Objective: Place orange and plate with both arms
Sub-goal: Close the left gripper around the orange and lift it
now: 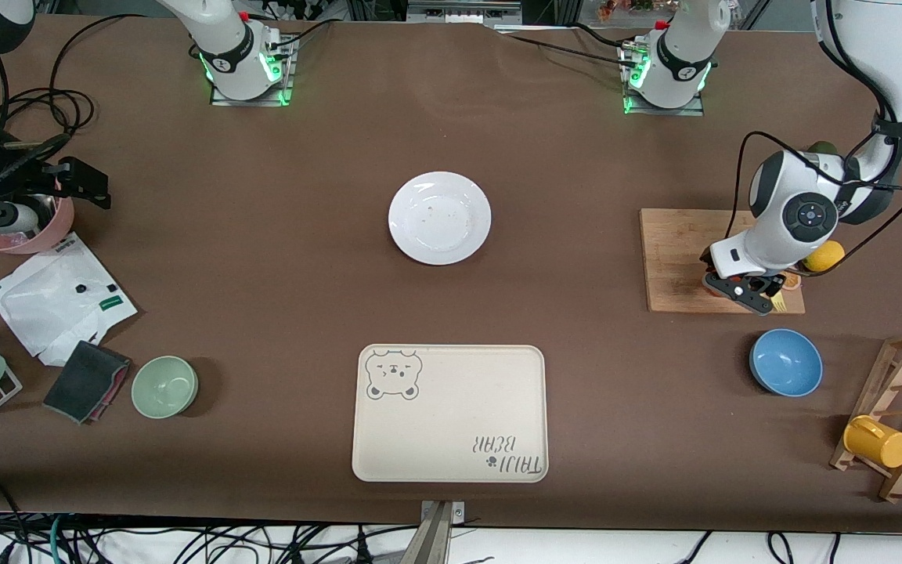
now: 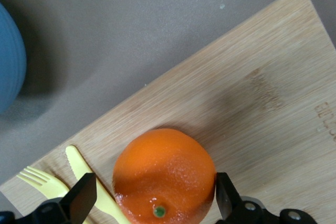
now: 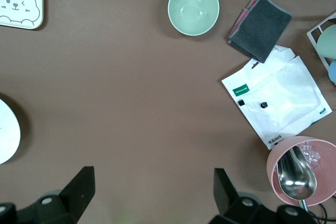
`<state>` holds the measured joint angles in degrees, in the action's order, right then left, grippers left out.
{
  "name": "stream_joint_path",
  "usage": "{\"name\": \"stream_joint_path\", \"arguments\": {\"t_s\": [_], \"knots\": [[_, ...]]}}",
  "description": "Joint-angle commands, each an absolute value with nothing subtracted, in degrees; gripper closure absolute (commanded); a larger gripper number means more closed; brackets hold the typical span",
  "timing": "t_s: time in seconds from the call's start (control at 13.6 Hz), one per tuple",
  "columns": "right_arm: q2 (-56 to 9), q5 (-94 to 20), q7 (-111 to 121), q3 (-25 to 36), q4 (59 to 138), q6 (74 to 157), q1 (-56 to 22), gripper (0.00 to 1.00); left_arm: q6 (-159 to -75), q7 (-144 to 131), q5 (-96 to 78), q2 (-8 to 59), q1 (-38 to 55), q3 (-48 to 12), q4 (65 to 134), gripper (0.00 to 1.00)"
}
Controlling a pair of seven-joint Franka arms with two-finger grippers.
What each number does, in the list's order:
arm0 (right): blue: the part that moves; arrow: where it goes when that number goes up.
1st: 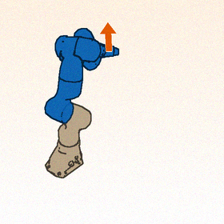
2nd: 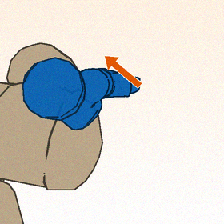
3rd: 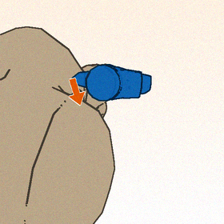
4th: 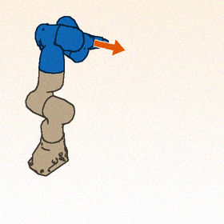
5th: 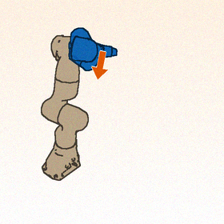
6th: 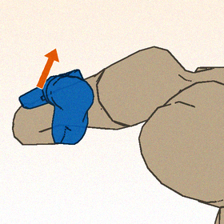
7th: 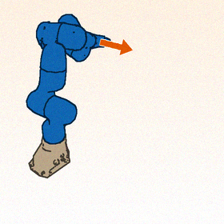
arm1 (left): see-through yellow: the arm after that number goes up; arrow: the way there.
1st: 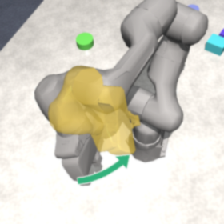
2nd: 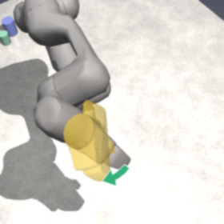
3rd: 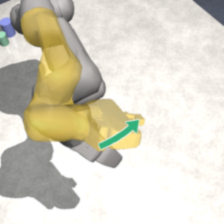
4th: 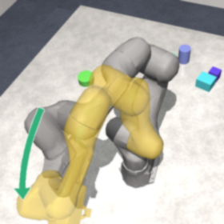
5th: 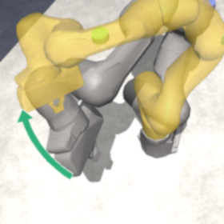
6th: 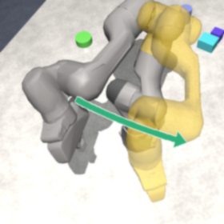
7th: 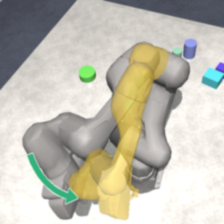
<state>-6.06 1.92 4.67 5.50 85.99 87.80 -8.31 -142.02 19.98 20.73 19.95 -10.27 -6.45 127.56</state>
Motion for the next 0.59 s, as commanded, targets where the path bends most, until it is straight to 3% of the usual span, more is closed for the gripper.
{"name": "stream_joint_path", "arguments": {"t_s": [0.0, 0.07, 0.22, 0.37, 0.51], "knots": [[-5.7, 1.1, 4.0, 5.4, 85.3, 87.3, -8.1, 0.0, -143.5, 20.7, 22.2, 20.7, -11.2, -6.7, 128.0, 0.0], [-5.7, 1.1, 4.0, 5.4, 85.3, 87.3, -8.0, 0.0, -144.1, 20.7, 22.0, 20.9, -12.0, -6.8, 128.1, 0.07], [-5.7, 1.1, 4.0, 5.4, 85.3, 87.4, -8.0, 0.0, -144.1, 20.5, 21.3, 21.1, -12.2, -6.8, 128.1, 0.61], [-5.7, 1.1, 4.0, 5.4, 85.3, 87.3, -8.0, 0.0, -143.5, 20.5, 18.6, 20.5, -12.0, -6.9, 128.1, 0.78], [-5.7, 1.1, 4.0, 5.4, 85.3, 87.3, -8.0, 0.0, -139.7, 19.8, 15.2, 18.2, -12.1, -9.9, 127.2, 0.8]]}}
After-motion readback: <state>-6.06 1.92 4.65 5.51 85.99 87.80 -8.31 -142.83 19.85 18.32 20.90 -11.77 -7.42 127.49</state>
